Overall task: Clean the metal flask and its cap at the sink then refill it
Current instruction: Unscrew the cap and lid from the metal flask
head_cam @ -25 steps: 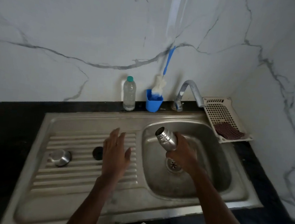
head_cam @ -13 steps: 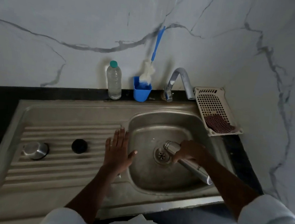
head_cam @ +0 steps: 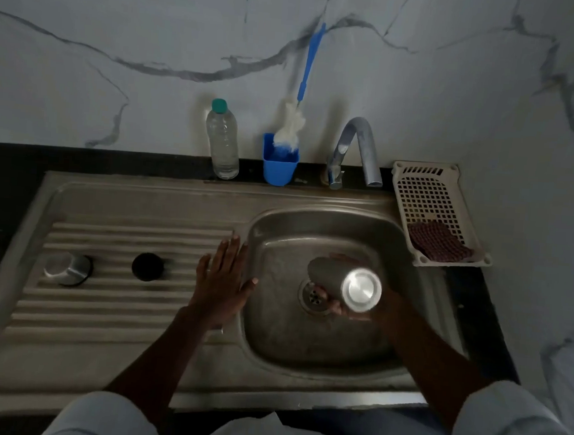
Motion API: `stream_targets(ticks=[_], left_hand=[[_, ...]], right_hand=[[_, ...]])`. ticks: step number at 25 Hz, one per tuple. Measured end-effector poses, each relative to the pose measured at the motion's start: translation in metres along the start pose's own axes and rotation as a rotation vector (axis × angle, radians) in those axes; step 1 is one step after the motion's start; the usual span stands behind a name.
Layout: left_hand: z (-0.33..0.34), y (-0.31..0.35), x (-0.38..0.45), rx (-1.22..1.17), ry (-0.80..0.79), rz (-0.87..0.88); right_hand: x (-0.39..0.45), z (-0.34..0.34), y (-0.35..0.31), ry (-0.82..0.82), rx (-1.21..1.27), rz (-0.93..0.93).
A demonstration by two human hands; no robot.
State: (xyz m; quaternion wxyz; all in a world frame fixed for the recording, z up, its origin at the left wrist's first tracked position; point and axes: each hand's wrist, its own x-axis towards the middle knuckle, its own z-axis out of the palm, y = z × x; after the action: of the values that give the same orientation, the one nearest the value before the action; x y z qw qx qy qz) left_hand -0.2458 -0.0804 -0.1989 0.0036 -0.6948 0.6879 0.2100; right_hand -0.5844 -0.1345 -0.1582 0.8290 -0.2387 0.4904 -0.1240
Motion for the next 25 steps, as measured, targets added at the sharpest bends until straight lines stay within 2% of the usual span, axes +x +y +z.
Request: stream_targets(ticks=[1, 2, 4, 6, 11, 15, 18, 21, 25], left_hand=[[0.001, 0.0, 0.001, 0.002, 0.007, -0.003], [0.002, 0.0, 0.002, 0.005, 0.009, -0.009], [0.001, 0.0, 0.004, 0.016, -0.005, -0.025], [-0.001, 0.0, 0.005, 0.026, -0.029, -0.036], [-0.007, 0.003, 0.006, 0.044, -0.066, -0.064], [-0.01, 0.004, 0.005, 0.031, -0.083, -0.057], [-0.009, 0.004, 0.008, 0.021, -0.081, -0.067], [-0.009, 0.003, 0.005, 0.013, -0.094, -0.06], [-0.026, 0.01, 0.009, -0.119, -0.163, -0.114]], right_hand=[[0.013, -0.001, 0.003, 0.046, 0.216, 0.004], [0.011, 0.019, -0.003, 0.075, 0.463, 0.086], [0.009, 0.048, -0.013, -0.008, 0.898, 0.187], [0.008, 0.07, -0.026, 0.034, 1.027, 0.12], [-0.002, 0.086, -0.035, 0.067, 1.061, -0.067], [-0.002, 0.091, -0.029, 0.12, 1.111, -0.038], [-0.003, 0.095, -0.026, 0.112, 1.197, -0.12], [0.004, 0.093, -0.019, 0.203, 1.111, -0.032], [0.002, 0.109, -0.015, 0.14, 1.061, 0.038]])
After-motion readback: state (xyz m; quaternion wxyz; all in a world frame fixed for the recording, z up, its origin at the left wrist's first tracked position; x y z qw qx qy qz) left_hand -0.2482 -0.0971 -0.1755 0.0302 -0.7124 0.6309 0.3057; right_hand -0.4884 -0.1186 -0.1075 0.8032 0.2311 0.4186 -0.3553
